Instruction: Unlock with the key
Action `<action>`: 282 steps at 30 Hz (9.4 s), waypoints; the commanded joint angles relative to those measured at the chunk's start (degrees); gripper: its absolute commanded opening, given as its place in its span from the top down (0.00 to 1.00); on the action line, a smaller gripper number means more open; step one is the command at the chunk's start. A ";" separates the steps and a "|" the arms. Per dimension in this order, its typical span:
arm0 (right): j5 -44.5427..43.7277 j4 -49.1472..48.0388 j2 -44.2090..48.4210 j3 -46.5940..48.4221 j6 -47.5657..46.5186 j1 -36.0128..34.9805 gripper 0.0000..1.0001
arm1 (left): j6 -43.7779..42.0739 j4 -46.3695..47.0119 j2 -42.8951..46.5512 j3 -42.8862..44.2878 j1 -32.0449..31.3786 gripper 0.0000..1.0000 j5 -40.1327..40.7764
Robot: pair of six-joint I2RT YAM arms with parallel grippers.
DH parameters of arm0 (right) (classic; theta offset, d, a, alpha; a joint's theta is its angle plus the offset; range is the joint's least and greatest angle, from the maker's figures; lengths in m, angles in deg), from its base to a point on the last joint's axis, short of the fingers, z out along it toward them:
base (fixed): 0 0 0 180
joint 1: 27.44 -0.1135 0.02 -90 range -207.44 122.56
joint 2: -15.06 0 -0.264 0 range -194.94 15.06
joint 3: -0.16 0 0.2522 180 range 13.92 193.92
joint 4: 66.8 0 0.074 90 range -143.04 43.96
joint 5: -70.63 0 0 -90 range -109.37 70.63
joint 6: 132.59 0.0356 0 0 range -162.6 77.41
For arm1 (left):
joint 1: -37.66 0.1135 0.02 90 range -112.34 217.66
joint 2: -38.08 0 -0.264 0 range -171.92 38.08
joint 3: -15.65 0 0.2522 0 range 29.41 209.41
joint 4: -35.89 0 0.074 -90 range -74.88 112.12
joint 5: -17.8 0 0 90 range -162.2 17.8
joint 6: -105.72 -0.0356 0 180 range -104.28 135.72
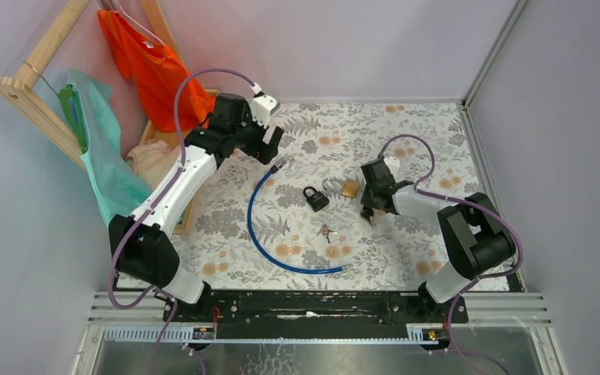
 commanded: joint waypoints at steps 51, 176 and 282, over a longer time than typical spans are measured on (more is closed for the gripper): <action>13.56 6.53 21.23 -14.03 1.77 -0.17 1.00 | 1.09 1.15 2.53 1.33 1.08 0.00 -11.16; 39.78 -50.34 28.65 -11.42 27.64 -10.02 1.00 | 57.14 42.41 7.85 -26.12 -7.27 0.90 -55.71; 65.63 -41.39 33.25 3.57 21.45 -2.94 1.00 | -129.91 55.23 33.12 -36.46 -41.67 0.93 16.69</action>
